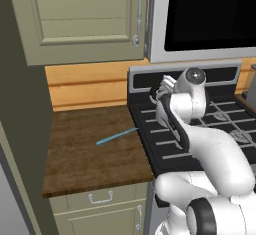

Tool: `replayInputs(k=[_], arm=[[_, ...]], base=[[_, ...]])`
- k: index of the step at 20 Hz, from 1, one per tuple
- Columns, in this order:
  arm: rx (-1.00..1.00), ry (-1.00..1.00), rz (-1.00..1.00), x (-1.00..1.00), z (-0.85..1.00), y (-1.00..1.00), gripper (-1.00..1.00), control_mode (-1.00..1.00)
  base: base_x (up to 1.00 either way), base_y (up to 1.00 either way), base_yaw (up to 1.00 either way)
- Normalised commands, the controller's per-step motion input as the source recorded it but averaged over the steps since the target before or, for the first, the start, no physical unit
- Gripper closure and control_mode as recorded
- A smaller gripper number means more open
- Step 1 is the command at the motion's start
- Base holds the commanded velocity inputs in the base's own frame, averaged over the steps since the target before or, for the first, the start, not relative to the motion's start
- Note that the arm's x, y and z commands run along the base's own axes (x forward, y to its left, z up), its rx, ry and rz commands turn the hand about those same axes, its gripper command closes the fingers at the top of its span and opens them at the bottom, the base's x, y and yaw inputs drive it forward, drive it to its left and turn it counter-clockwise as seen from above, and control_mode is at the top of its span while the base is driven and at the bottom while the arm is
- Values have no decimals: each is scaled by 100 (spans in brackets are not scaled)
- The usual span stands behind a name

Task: Put the carrot and sweet potato in the pot. Retrieve the spatula and lightly stir the vegetables in the pot.

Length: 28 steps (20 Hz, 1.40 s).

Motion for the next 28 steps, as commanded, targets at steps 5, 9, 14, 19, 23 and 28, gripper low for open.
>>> replayInputs(k=[5, 9, 14, 19, 23, 28], arm=[[4, 18, 5, -75, 15, 91, -100, -100], [1, 25, 2, -17, -21, 89, -100, -100], [4, 33, 0, 22, -42, 73, -100, -100], [7, 33, 0, 50, -45, 54, -100, -100], [4, 23, 0, 37, -48, 56, -100, -100], [0, 1, 0, 5, -48, 62, -100, -100]], base=[[0, 0, 0], [0, 0, 0], [0, 0, 0], [0, 0, 0], [0, 0, 0], [0, 0, 0]])
